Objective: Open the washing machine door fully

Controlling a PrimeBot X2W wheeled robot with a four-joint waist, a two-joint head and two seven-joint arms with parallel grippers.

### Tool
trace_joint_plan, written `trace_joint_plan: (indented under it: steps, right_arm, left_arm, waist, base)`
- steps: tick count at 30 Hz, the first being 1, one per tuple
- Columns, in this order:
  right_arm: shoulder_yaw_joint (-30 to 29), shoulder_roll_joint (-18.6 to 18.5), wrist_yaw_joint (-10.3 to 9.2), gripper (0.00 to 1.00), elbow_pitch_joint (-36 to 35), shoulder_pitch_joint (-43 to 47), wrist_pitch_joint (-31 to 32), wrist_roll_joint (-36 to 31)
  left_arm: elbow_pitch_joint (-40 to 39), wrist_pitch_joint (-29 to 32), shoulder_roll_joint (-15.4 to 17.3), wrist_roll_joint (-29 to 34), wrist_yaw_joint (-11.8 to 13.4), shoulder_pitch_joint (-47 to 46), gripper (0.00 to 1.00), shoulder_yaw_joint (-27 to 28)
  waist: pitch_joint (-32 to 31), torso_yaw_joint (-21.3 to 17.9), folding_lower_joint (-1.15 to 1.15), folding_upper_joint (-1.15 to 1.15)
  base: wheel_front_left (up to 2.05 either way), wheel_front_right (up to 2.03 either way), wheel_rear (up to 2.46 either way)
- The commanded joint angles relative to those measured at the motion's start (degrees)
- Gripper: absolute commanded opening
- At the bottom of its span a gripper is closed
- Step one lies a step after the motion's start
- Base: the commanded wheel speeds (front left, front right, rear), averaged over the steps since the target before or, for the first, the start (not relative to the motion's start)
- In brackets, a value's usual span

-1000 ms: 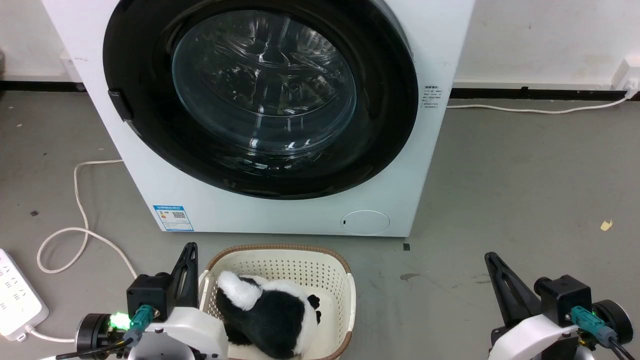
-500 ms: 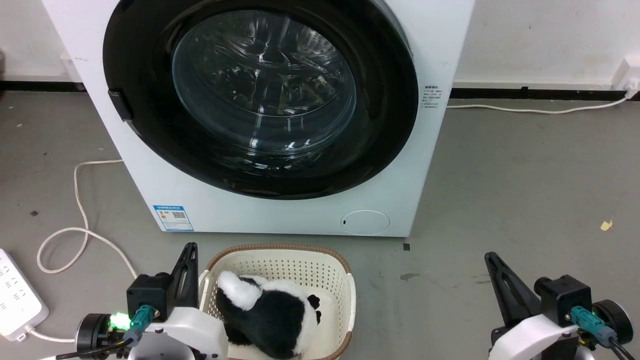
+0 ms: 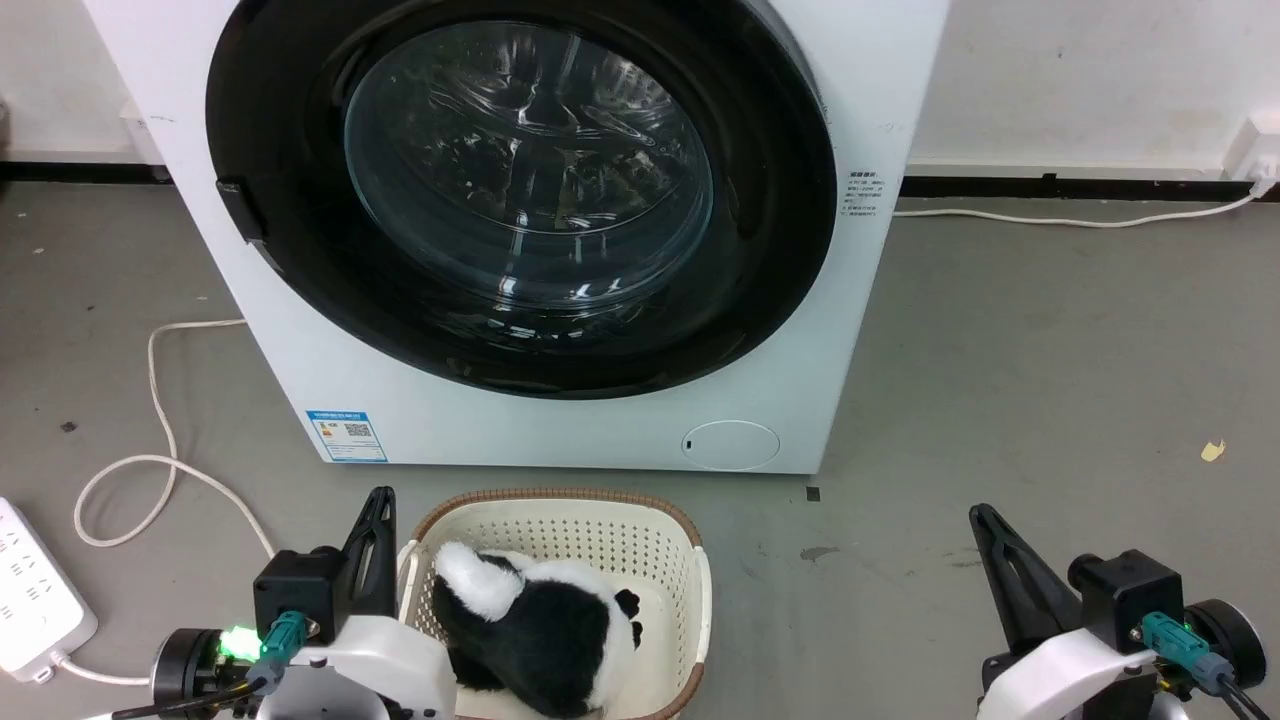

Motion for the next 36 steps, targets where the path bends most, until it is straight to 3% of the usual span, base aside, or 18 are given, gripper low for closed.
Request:
trace_joint_plan:
  steps: [1, 6, 7, 8, 9, 36]
  right_arm:
    - [-0.04, 0.29, -0.08, 0.00, -0.26, -0.71, 0.08, -0.29]
    - [-0.04, 0.29, -0.08, 0.00, -0.26, -0.71, 0.08, -0.29]
    - [0.00, 0.00, 0.00, 1.00, 0.00, -0.01, -0.01, 0.01]
    - [0.01, 0.00, 0.00, 0.00, 0.01, 0.02, -0.03, 0.06]
    - [0.04, 0.00, 0.00, 1.00, 0.02, 0.04, -0.03, 0.06]
    - [-0.85, 0.06, -0.02, 1.00, 0.20, -0.17, -3.13, 2.18]
  left_arm:
    - [-0.21, 0.02, 0.05, 0.52, 0.16, 0.87, 0.00, -0.01]
    - [-0.21, 0.02, 0.05, 0.52, 0.16, 0.87, 0.00, -0.01]
    - [0.00, -0.01, 0.00, 0.00, 0.00, 0.01, 1.00, 0.01]
    - [0.02, -0.03, 0.00, -0.08, 0.00, 0.00, 0.00, 0.01]
    - [0.03, -0.03, 0.00, -0.12, 0.00, 0.00, 1.00, 0.01]
    - [0.66, -3.15, 0.00, -2.26, 1.18, -0.73, 1.00, -2.27]
  waist:
    - [0.00, 0.00, 0.00, 0.00]
    - [0.00, 0.00, 0.00, 0.00]
    - [0.00, 0.00, 0.00, 0.00]
    - [0.00, 0.00, 0.00, 0.00]
    - [0.00, 0.00, 0.00, 0.00]
    - [1.32, 0.85, 0.00, 0.00]
  base:
    - [0.00, 0.00, 0.00]
    - [0.00, 0.00, 0.00]
    - [0.00, 0.00, 0.00]
    - [0.00, 0.00, 0.00]
    - [0.00, 0.00, 0.00]
    - [0.00, 0.00, 0.00]
